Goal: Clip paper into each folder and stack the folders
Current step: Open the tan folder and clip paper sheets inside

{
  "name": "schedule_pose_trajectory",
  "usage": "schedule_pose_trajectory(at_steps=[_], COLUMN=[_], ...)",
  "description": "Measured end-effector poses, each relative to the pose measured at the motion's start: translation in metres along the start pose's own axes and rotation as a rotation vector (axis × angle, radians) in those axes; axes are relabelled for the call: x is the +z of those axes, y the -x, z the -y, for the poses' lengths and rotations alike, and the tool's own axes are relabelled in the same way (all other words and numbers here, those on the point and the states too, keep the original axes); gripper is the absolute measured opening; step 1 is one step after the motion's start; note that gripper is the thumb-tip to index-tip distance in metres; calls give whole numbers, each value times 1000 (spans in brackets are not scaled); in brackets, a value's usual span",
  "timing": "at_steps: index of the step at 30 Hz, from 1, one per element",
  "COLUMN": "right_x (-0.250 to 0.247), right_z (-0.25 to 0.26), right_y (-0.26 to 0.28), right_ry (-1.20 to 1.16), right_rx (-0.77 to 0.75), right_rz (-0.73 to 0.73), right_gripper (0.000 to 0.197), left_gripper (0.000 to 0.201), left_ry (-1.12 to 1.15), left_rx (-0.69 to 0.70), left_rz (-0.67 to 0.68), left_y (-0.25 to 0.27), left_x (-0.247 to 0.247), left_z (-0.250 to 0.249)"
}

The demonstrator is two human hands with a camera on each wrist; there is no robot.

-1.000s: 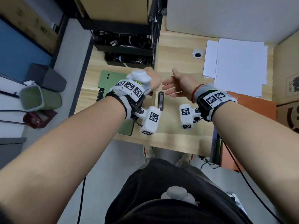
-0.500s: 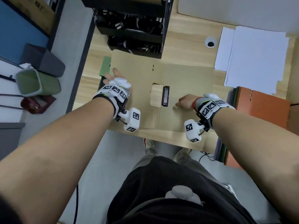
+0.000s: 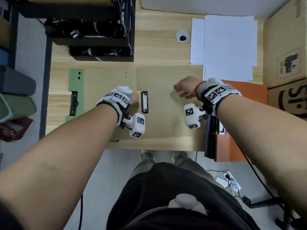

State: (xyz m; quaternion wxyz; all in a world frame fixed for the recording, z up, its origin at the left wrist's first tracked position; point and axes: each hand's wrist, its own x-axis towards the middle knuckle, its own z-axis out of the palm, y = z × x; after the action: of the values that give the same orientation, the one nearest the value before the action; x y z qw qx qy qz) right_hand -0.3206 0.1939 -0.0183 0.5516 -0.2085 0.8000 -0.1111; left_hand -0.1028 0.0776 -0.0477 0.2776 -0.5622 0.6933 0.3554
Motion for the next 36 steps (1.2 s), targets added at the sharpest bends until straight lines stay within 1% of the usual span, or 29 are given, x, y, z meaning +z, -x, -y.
schedule_pose_trajectory(at_steps=[2, 4, 5, 7, 8, 9, 11, 12, 13, 14, 15, 16, 17, 18, 19, 20, 22, 23, 25, 29, 32, 35, 36], right_x=[-31, -63, -73, -96, -103, -108, -117, -120, -120, -118, -117, -117, -115, -112, -112, -111, -109, -109, -110, -112, -113, -124, -129], right_z=[-2, -6, -8, -14, -15, -18, -24, -26, -28, -30, -30, -29, -28, -27, -26, -25, -25, -26, -25, -29, -32, -37, -37], right_y=[-2, -8, -11, -19, -23, -28, -40, -46, -54, -57, -62, -65, -67, -67, -71, -74, -77, -80, -79, -84, -88, -92, -90], right_ry=[-105, -99, -55, 48, 89, 133, 211, 241, 272, 304, 341, 385, 433, 473, 494, 501, 529, 529, 528, 593, 669, 614, 594], right_rx=[-1, 11, 23, 57, 72, 85, 126, 152, 180, 198, 215, 241, 263, 288, 309, 330, 351, 341, 320, 291, 276, 285, 278], right_rz=[-133, -271, -328, -423, -449, -464, -480, -480, -474, -467, -453, -428, -404, -372, -348, -346, -373, -393, -406, -446, -486, -526, -537], right_gripper=[30, 31, 32, 35, 36, 36, 40, 44, 51, 59, 68, 73, 70, 62, 58, 59, 72, 74, 68, 47, 37, 36, 26], left_gripper=[38, 21, 18, 32, 33, 36, 67, 76, 78, 78, 73, 66, 59, 54, 51, 48, 46, 47, 48, 41, 45, 46, 46], left_ry=[13, 18, -1, -88, -131, -168, -246, -279, -304, -308, -284, -249, -237, -256, -284, -313, -345, -351, -373, -377, -393, -404, -397], left_rx=[59, 100, 122, 206, 231, 256, 262, 240, 234, 243, 270, 284, 289, 282, 277, 262, 234, 231, 231, 220, 212, 214, 216], left_rz=[-44, -88, -103, -124, -133, -140, -130, -112, -112, -144, -209, -290, -366, -408, -422, -426, -466, -482, -498, -519, -492, -475, -475], left_y=[-9, -23, -29, -35, -36, -36, -42, -45, -49, -51, -52, -54, -53, -52, -52, -52, -51, -53, -52, -54, -55, -55, -55], left_x=[5, 12, 15, 22, 26, 29, 41, 45, 50, 55, 60, 64, 67, 70, 72, 74, 78, 79, 81, 82, 81, 81, 80], left_z=[-26, -54, -62, -82, -89, -95, -107, -112, -114, -112, -112, -113, -113, -114, -115, -117, -117, -118, -119, -119, -119, -118, -118])
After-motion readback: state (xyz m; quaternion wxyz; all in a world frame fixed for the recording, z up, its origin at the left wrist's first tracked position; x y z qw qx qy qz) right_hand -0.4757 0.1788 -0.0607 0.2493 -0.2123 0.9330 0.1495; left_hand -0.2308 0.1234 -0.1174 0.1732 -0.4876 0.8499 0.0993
